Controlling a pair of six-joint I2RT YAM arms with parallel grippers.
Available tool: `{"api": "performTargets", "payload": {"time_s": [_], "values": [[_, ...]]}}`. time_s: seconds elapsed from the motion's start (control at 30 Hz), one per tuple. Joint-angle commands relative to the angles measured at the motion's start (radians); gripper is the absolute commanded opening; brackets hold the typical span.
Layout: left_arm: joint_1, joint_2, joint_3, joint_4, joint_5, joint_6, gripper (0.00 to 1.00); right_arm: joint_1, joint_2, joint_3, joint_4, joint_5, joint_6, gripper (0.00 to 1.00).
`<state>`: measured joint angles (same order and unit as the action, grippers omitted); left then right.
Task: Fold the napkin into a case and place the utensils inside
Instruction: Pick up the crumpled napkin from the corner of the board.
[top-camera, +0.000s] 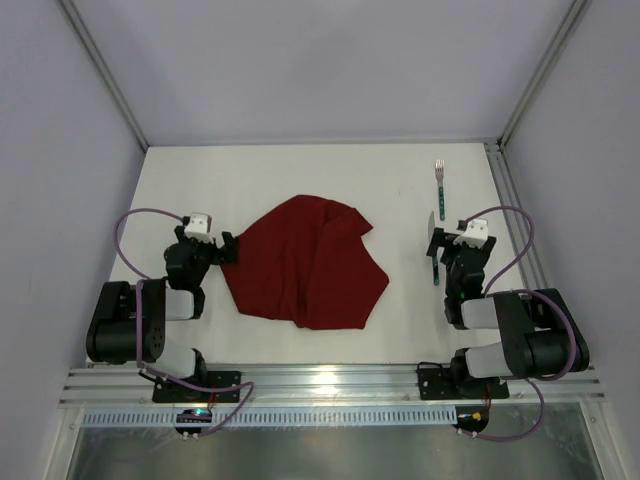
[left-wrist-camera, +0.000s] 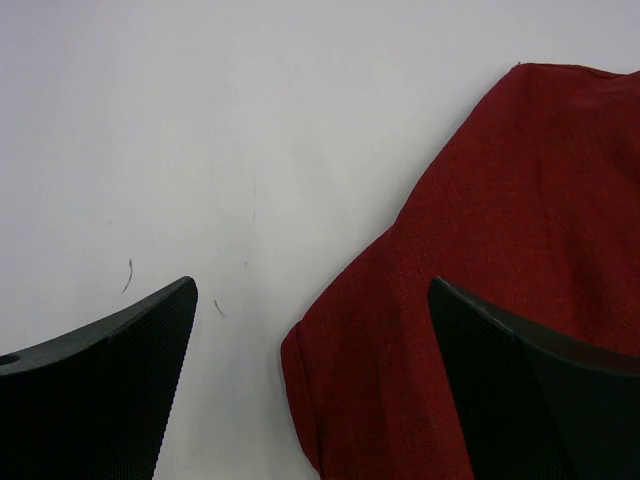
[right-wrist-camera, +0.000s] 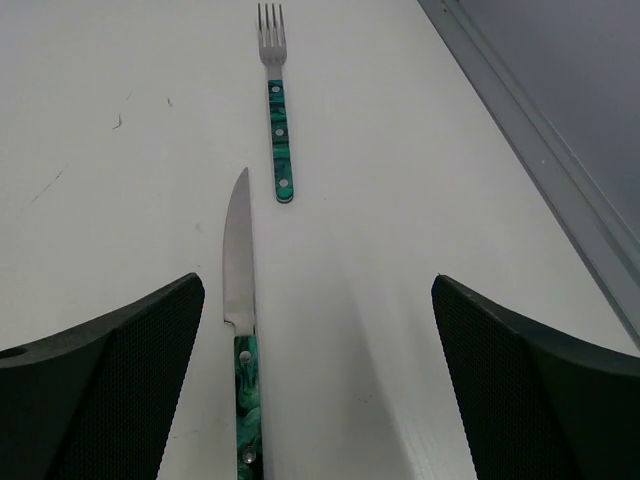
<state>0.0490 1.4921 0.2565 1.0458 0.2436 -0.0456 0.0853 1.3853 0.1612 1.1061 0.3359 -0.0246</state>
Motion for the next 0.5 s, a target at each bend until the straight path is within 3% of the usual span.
{"api": "performTargets", "payload": {"time_s": [0.0, 0.1, 0.2, 0.27, 0.33, 0.37, 0.4, 0.47], "values": [[0.006, 0.0, 0.015, 0.036, -0.001, -0.004, 0.99, -0.015, -0.011, 0.029, 0.049, -0.014, 0.008, 0.99], [0.006, 0.0, 0.015, 0.037, 0.0, -0.003, 0.99, -0.016, -0.022, 0.038, 0.041, -0.027, 0.0, 0.99], [0.006, 0.002, 0.02, 0.031, 0.0, -0.002, 0.99, -0.015, -0.261, 0.132, -0.333, -0.034, 0.0, 0.99], [0.011, -0.016, 0.013, 0.054, -0.024, -0.011, 0.98, -0.019, -0.365, 0.211, -0.466, -0.108, 0.154, 0.99], [0.035, -0.122, 0.085, -0.149, -0.145, -0.084, 0.98, -0.018, -0.455, 0.262, -0.623, -0.265, 0.185, 0.89], [0.037, -0.226, 0.221, -0.455, -0.156, -0.095, 0.98, -0.013, -0.465, 0.331, -0.693, -0.32, 0.259, 0.83], [0.038, -0.255, 0.275, -0.551, -0.076, -0.093, 0.98, 0.001, -0.468, 0.368, -0.86, -0.321, 0.294, 0.74], [0.037, -0.282, 0.355, -0.754, 0.029, 0.008, 0.94, 0.027, -0.436, 0.479, -1.039, -0.314, 0.342, 0.67]]}}
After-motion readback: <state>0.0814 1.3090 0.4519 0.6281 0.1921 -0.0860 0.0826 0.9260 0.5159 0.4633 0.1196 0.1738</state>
